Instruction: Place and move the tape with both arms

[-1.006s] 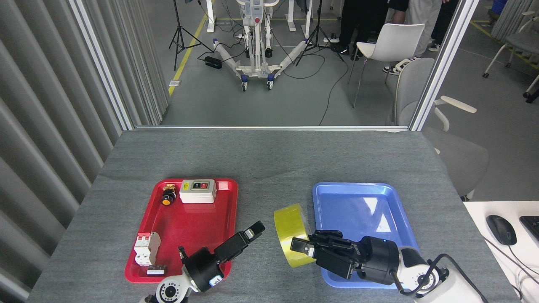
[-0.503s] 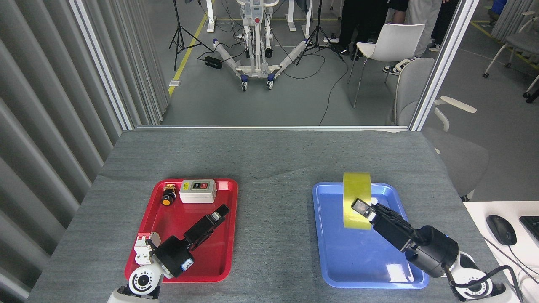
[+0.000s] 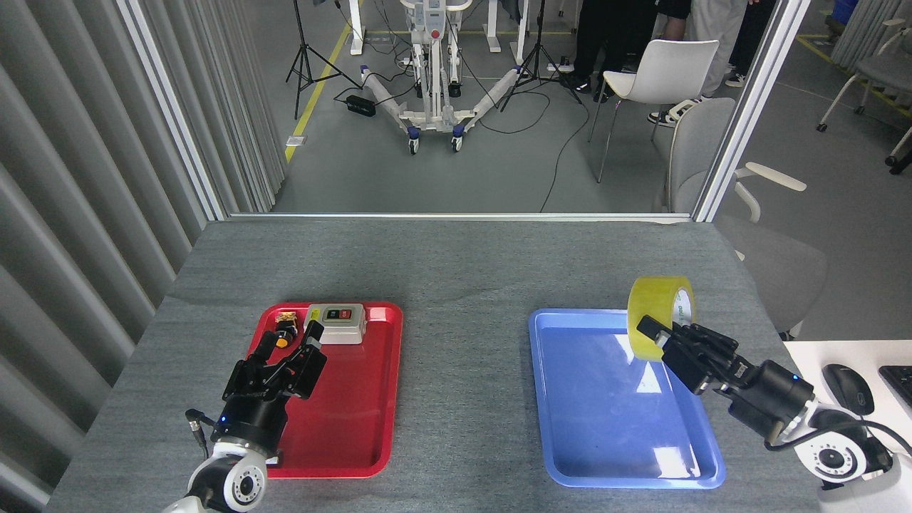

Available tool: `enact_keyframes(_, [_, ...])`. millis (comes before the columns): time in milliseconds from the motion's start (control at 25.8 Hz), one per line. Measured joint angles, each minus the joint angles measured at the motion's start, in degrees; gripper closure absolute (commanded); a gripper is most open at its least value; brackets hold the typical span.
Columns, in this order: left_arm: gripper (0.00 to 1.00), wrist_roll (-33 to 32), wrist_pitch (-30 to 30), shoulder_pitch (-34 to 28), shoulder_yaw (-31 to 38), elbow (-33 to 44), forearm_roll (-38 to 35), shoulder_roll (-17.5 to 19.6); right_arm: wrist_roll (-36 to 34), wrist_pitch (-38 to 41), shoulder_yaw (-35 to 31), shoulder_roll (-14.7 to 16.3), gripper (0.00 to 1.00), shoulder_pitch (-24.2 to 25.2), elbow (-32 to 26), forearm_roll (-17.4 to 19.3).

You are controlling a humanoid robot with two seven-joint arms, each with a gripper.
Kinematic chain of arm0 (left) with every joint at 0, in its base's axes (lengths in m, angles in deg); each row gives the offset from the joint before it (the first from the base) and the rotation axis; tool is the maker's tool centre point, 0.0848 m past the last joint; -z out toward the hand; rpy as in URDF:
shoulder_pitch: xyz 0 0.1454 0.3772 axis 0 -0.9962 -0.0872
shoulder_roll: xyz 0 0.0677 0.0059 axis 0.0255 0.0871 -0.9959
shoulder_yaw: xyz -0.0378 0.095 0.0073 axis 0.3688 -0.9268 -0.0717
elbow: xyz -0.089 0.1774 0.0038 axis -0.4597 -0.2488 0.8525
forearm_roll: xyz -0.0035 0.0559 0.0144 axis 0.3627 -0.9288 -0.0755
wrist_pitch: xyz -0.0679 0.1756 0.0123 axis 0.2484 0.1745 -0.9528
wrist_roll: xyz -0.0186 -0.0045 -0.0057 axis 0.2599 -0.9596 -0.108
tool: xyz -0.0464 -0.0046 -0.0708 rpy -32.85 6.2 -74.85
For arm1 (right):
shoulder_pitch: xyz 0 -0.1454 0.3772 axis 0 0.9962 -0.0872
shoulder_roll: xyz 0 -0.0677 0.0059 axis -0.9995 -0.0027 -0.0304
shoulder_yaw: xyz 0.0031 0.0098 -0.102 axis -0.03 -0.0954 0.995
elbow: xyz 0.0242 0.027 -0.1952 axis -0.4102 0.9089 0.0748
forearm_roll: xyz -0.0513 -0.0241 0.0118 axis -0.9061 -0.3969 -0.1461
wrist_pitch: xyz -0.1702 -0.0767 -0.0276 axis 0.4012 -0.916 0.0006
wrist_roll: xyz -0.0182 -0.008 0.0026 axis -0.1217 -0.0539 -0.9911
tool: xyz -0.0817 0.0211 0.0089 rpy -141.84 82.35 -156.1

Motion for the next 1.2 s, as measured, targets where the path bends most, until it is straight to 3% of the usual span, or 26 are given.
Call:
enact_keyframes(116, [0.0, 1.2, 9.1, -2.3, -1.8, 3.7, -5.2, -2.5, -3.0, -9.6, 9.1, 2.7, 0.98, -6.7, 4.1, -4.0])
enact_keyframes(194, [0.0, 0.5, 11.7, -3.6, -2.5, 4.9, -6.4, -3.3, -3.8, -14.7, 13.9, 3.6, 0.97, -9.6, 6.4, -6.5])
enact_keyframes(387, [0.0, -0.2, 13.5, -5.9, -3.0, 6.2, -8.0, -3.8, -4.1, -24.2, 23.2, 4.2, 0.97, -12.9, 10.7, -9.1])
enact_keyframes(542, [0.0, 2.0, 13.7, -6.4, -3.1, 6.2, -11.5, -3.5, 1.0, -32.7, 29.3, 4.0, 0.97, -16.3, 12.8, -8.7])
enact_keyframes(774, [0.0, 5.3, 13.8, -6.9, -3.2, 5.8, -25.0, -3.4, 8.2, -42.4, 32.3, 1.4, 0.97, -18.3, 13.9, -7.7])
enact_keyframes(929, [0.0, 5.4, 13.7, -7.0, -3.1, 5.8, -34.8, -3.0, 10.6, -46.1, 32.8, -2.4, 0.97, -18.6, 16.6, -7.7])
enact_keyframes(1200, [0.0, 1.5, 12.2, -7.1, -3.1, 5.2, -38.8, -2.3, 11.2, -47.1, 33.2, -5.3, 0.95, -20.1, 21.3, -7.9])
